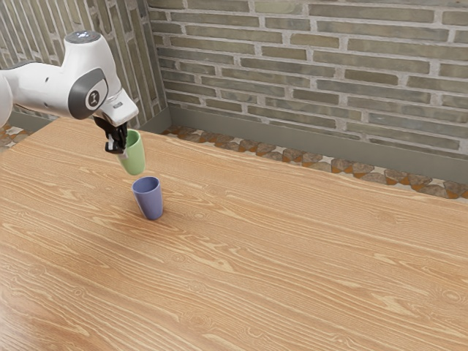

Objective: Place the left cup onto the right cup

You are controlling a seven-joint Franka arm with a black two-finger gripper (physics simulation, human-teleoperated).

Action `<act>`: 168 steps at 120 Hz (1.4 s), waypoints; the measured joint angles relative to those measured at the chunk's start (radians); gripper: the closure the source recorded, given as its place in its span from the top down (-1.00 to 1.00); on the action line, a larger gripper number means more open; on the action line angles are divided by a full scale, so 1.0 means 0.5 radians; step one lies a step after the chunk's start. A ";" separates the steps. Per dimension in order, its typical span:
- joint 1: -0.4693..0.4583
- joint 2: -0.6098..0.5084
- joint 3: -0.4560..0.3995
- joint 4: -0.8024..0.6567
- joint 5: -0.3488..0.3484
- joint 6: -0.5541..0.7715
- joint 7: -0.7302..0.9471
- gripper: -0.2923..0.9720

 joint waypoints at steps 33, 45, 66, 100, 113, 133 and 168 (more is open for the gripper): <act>-0.038 0.010 -0.001 0.000 -0.005 -0.009 -0.043 -0.70; -0.042 0.012 -0.001 -0.007 -0.007 -0.009 -0.059 -0.70; -0.042 0.019 -0.001 -0.017 -0.010 -0.010 -0.087 -0.70; -0.053 0.028 -0.001 -0.027 -0.015 -0.018 -0.126 -0.70; -0.060 0.034 -0.001 -0.028 -0.015 -0.019 -0.141 -0.70; -0.078 0.048 -0.001 -0.025 -0.003 -0.018 -0.159 -0.70; -0.082 0.075 -0.001 -0.025 -0.009 -0.010 -0.182 -0.70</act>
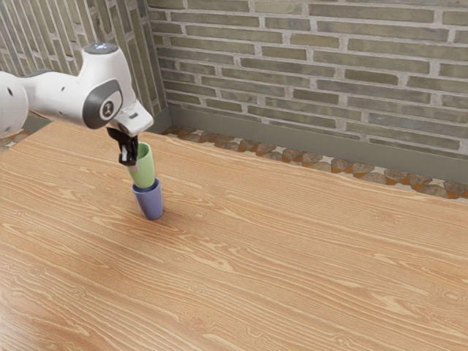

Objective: Place the left cup onto the right cup

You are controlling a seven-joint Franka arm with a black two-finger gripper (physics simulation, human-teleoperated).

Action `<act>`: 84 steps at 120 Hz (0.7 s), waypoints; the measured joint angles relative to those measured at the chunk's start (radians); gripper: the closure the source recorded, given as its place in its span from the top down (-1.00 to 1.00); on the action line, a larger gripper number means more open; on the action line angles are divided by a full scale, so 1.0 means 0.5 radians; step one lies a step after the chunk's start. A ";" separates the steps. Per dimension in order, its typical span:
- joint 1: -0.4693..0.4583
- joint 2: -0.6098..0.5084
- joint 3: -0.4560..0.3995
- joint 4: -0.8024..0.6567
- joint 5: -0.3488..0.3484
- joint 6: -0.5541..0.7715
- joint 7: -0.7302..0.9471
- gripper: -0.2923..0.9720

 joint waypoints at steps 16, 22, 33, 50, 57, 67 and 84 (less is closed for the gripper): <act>0.000 0.008 0.000 0.000 -0.001 0.000 -0.007 -0.65; 0.000 0.010 0.000 0.000 0.002 -0.003 -0.007 -0.49; 0.000 0.011 0.000 0.000 0.009 -0.007 -0.006 -0.16; 0.000 0.011 0.000 0.000 0.013 -0.014 -0.004 0.18; 0.000 0.011 0.000 0.000 0.014 -0.016 -0.003 0.26; 0.000 0.011 0.000 0.000 0.014 -0.018 -0.003 0.35; 0.000 0.009 0.000 0.002 0.015 -0.022 -0.002 0.44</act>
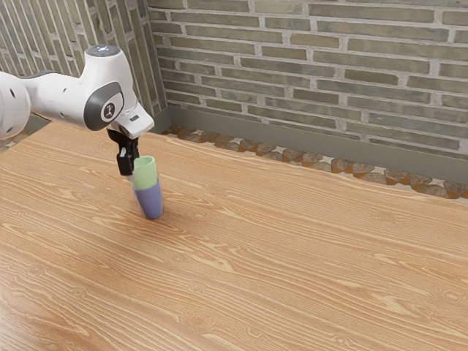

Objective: Place the left cup onto the right cup

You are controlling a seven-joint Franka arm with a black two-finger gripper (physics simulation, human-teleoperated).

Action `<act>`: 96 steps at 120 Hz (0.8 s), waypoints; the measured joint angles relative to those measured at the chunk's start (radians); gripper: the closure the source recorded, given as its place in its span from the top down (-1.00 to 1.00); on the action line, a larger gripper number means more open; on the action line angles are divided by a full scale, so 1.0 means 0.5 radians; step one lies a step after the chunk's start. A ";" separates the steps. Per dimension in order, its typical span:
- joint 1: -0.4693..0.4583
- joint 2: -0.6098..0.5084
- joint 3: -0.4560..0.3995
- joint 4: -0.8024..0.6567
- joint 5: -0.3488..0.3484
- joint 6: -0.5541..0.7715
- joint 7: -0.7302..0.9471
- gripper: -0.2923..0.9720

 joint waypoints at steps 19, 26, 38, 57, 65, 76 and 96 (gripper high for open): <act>-0.003 -0.008 0.000 0.002 0.000 -0.009 0.001 0.49; -0.005 -0.013 0.000 0.002 0.000 -0.013 0.001 0.50; -0.016 -0.027 0.000 0.002 0.000 -0.029 0.001 0.52; -0.027 -0.090 0.000 0.012 -0.002 -0.101 -0.010 0.53; -0.036 -0.124 0.000 0.016 -0.002 -0.148 -0.020 0.53; -0.038 -0.178 0.000 0.023 -0.009 -0.223 -0.038 0.53; -0.034 -0.257 0.000 0.078 -0.029 -0.386 -0.075 0.54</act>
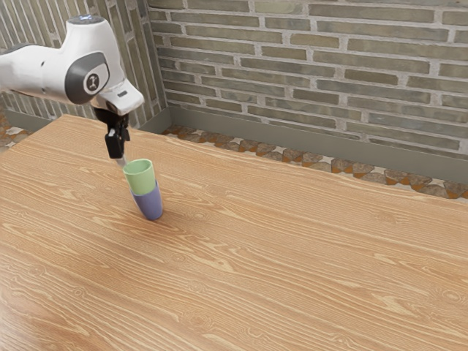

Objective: Place the left cup onto the right cup

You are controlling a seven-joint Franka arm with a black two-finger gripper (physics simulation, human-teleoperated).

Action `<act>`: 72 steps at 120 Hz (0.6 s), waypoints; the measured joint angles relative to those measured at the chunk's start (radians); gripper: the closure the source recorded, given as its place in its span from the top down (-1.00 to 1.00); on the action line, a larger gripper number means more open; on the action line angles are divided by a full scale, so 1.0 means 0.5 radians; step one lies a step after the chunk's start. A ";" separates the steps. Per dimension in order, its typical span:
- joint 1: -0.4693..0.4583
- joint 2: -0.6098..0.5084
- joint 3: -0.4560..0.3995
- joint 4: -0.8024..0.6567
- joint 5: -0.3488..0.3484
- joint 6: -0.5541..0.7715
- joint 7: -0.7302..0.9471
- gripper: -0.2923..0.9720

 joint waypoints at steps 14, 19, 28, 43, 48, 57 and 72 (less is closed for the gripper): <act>-0.003 -0.031 0.000 0.066 -0.008 -0.130 -0.022 0.54; -0.005 -0.037 0.000 0.091 -0.010 -0.172 -0.028 0.54; -0.019 -0.048 0.000 0.140 -0.011 -0.242 -0.039 0.54; -0.053 -0.066 0.000 0.220 -0.011 -0.350 -0.064 0.54; -0.064 -0.068 0.000 0.256 -0.008 -0.391 -0.076 0.54; -0.082 -0.069 0.000 0.319 -0.005 -0.465 -0.098 0.54; -0.098 -0.081 0.004 0.361 0.001 -0.565 -0.128 0.54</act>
